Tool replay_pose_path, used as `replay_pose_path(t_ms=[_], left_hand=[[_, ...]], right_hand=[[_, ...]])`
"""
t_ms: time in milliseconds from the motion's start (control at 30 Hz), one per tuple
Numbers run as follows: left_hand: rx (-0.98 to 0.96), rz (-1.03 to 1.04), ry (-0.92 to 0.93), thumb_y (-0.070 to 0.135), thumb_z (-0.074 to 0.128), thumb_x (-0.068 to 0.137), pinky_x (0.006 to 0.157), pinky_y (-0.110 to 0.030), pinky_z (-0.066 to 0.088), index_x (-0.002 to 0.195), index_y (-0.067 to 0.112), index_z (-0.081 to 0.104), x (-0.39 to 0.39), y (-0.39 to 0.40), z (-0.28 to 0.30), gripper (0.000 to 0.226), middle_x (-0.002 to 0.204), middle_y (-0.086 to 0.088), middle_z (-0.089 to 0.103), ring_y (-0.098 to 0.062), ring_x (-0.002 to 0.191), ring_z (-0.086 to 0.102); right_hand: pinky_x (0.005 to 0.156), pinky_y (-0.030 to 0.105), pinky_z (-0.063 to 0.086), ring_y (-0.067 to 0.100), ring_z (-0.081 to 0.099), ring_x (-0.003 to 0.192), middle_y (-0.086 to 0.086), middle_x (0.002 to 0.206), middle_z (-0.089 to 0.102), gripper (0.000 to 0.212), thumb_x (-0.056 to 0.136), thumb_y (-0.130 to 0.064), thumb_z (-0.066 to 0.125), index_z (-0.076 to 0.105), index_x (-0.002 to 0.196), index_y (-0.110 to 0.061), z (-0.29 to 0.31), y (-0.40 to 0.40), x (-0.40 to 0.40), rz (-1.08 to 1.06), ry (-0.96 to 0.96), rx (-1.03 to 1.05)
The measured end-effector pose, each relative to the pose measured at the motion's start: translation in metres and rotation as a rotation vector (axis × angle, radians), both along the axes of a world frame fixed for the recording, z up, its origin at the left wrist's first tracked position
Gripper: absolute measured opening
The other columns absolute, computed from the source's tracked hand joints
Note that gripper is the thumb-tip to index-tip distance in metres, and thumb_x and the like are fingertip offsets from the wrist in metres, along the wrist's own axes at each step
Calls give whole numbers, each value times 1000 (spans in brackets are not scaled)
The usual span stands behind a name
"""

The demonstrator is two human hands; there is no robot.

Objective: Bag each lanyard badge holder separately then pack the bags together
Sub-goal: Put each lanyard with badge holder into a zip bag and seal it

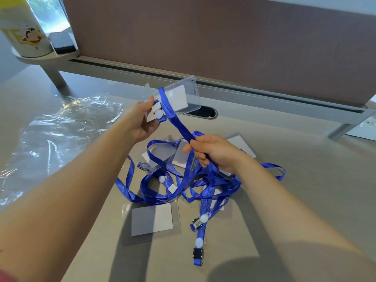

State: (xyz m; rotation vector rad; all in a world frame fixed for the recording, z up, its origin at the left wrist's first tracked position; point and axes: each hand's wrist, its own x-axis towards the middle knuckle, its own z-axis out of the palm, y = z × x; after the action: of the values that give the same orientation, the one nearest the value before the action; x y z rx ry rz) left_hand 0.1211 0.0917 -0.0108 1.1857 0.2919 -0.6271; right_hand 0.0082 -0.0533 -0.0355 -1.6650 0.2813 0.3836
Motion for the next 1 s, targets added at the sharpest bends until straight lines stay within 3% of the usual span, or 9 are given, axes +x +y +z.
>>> replay_pose_path(t_ms=[200,333,433,567,667,733,800,900,1000], left_hand=[[196,-514,-117,21,43,94,41,-18,52,76,16,50,-11,27,10,20,59,2,64,-7,46,64],[486,-854,-180,23,66,76,50,-25,40,70,16,45,-14,36,9,23,56,0,57,-15,56,52],[681,-931,-226,16,58,86,35,-16,39,69,14,42,-17,39,11,23,40,4,53,-7,37,51],[881,-842,-350,17,65,82,45,-22,40,62,14,42,-13,46,7,31,60,-4,50,-17,54,48],[910,-633,-423,16,65,82,58,-26,47,63,14,43,-7,52,0,29,70,-8,53,-20,64,54],[813,-446,-416,14,62,84,59,-27,50,66,14,44,2,57,-3,25,75,-10,56,-18,63,55],[704,-313,-396,14,60,86,46,-21,49,67,13,43,14,62,-5,25,70,-8,54,-15,58,53],[618,-166,-355,13,60,85,37,-20,39,64,13,42,35,70,-8,28,61,-5,46,-14,50,45],[412,-83,-216,3,59,84,41,-23,47,65,11,43,55,78,-9,26,55,-5,49,-11,32,49]], right_hand=[[41,14,38,4,36,34,-3,44,40,32,94,-20,45,57,68,-6,-1,-19,-3,30,111,30],[48,23,32,11,32,40,1,49,32,40,88,-24,56,45,52,-13,7,-17,5,69,110,-156],[48,22,34,11,32,39,-1,46,32,42,87,-23,59,42,49,-14,11,-8,14,35,143,-161],[45,20,35,11,35,46,0,52,39,26,91,-17,52,52,66,-10,19,13,26,-44,127,-154],[45,18,33,11,37,50,3,59,47,25,89,-7,49,52,64,-9,28,37,41,-83,7,-235],[50,20,37,10,42,52,1,60,52,26,87,-8,54,54,60,-12,33,59,55,-121,-114,-351],[59,26,43,11,49,58,-1,61,56,25,84,-11,60,57,60,-13,34,83,70,-196,-230,-457],[70,29,40,17,54,77,9,84,66,13,85,-12,58,68,83,-4,26,116,88,-225,-388,-653],[71,23,33,23,56,92,14,98,64,20,89,-12,52,68,98,-3,12,139,102,-199,-490,-784]])
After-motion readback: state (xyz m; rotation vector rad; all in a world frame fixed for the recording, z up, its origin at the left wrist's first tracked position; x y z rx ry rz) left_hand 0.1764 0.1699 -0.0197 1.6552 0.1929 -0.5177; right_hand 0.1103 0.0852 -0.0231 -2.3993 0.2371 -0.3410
